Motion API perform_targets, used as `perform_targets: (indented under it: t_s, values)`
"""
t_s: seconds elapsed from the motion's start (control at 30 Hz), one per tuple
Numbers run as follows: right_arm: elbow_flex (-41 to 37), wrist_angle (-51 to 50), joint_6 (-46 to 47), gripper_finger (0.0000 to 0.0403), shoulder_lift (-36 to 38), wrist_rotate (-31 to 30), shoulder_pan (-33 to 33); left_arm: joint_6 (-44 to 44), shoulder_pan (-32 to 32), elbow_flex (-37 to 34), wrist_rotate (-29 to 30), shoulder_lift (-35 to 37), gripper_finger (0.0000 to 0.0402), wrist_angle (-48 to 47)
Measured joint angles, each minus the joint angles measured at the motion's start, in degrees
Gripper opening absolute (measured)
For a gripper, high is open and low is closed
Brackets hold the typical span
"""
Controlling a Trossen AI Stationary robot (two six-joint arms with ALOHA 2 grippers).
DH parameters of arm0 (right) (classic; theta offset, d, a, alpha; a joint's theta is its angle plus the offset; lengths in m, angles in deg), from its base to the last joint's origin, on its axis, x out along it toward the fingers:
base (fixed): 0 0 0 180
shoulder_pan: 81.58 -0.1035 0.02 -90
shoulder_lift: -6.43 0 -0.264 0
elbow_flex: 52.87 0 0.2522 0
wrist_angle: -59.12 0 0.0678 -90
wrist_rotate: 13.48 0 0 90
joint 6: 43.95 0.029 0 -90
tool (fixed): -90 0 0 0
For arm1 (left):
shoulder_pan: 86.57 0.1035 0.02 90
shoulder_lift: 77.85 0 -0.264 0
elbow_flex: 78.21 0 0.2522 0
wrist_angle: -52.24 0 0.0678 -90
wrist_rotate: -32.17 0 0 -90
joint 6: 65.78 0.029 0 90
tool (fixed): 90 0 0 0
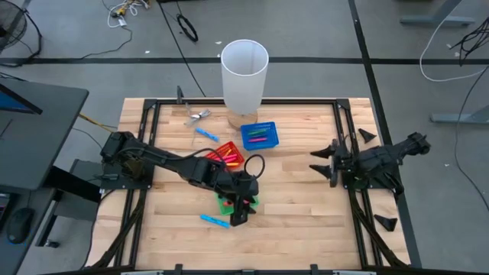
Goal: Pick & Place Markers
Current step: Put the bottom blue highlighter into the green bin
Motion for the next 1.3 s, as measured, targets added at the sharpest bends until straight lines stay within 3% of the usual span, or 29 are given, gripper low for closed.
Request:
perform_targets:
  t_s: [0.03, 0.1, 0.27, 0.47, 0.53, 0.6, 0.8, 0.97, 1.3]
  values:
    - [1.3, -6.3, 1.6, 0.0262, 0.0, -1.7, 0.5, -0.2, 0.0, 0.0, 0.0, 0.0, 0.0181, 0.0]
    - [1.1, -5.9, 1.4, 0.0262, -0.5, -2.6, 1.9, -0.3, 0.0, 0.0, -0.2, 0.0, 0.0181, 0.4]
    - [0.1, -4.4, 3.8, 0.0262, -0.1, 2.9, 4.4, -0.1, 0.2, 0.0, -0.3, 0.0, 0.0181, 1.4]
    - [-3.4, 12.0, -1.9, 0.0262, -0.1, 7.0, 5.2, -0.1, 0.5, 0.0, -0.8, 0.0, 0.0181, 1.6]
    - [-6.0, 20.6, -5.5, 0.0262, -0.1, 6.9, 5.2, 0.0, 0.5, 0.0, -1.0, 0.0, 0.0181, 1.5]
    - [-5.8, 21.8, -7.4, 0.0262, -0.8, 5.1, 5.6, 0.0, 0.7, 0.0, -1.1, 0.0, 0.0181, 1.4]
    - [-5.8, 22.9, -10.5, 0.0262, -0.9, 3.6, 9.9, -0.1, 1.1, 0.0, -2.9, 0.0, 0.0181, 1.5]
    - [-5.8, 19.4, -10.4, 0.0262, -4.3, 11.4, 12.7, -1.6, 1.5, 0.0, -6.8, 0.0, 0.0181, 2.0]
    - [-5.8, 19.6, -9.1, 0.0262, -10.9, 10.9, 13.4, -1.9, 1.8, 0.0, -8.6, 0.2, 0.0181, 2.6]
